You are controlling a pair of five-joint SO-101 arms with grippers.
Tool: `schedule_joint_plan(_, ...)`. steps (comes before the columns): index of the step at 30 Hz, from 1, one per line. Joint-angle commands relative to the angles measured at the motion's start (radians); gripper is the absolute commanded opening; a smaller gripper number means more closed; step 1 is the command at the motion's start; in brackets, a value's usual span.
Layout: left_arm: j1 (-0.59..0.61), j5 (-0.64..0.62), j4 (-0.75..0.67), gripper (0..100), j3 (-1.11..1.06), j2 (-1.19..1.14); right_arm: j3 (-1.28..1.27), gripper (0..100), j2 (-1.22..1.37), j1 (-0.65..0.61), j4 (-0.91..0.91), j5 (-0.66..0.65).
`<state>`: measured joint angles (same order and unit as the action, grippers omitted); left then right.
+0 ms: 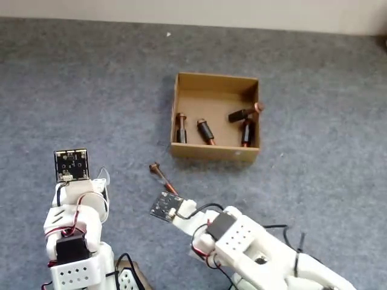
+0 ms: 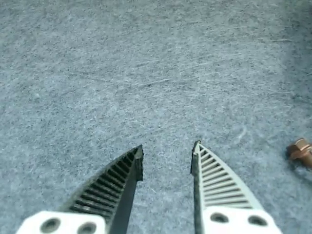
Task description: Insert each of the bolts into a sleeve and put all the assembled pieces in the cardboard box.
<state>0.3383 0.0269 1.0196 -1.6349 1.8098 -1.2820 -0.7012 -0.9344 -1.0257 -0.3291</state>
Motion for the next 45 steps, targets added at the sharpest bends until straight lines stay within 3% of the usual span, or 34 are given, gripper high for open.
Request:
schedule_joint_plan(1,0.010,0.014,-0.021,19,0.047,0.008,0.012,25.2,0.154,0.028,0.048,0.018)
schedule_joint_plan(4,0.010,0.014,-0.021,19,0.047,0.008,0.010,21.8,0.200,0.073,0.085,0.018)
schedule_joint_plan(8,0.010,0.014,-0.021,19,0.047,0.008,0.008,5.3,0.171,0.113,0.096,0.018)
schedule_joint_plan(10,0.010,0.014,-0.021,19,0.047,0.008,0.002,1.8,0.131,0.137,0.096,0.018)
schedule_joint_plan(16,0.010,0.014,-0.021,19,0.047,0.008,-0.001,0.7,-0.035,0.185,0.087,0.018)
schedule_joint_plan(24,0.007,0.014,-0.021,19,0.045,0.008,0.036,0.6,-0.257,0.185,-0.073,0.020)
schedule_joint_plan(27,-0.045,0.015,-0.015,19,0.058,0.007,0.084,0.6,-0.331,0.193,-0.076,0.023)
schedule_joint_plan(30,-0.088,0.058,-0.009,19,0.104,0.005,0.114,0.6,-0.375,0.232,-0.076,0.117)
schedule_joint_plan(36,-0.203,0.071,0.206,19,0.269,0.004,0.113,0.6,-0.394,0.292,-0.030,0.249)
schedule_joint_plan(45,-0.340,0.095,0.227,19,0.335,-0.004,0.019,0.6,-0.394,0.395,0.151,0.267)
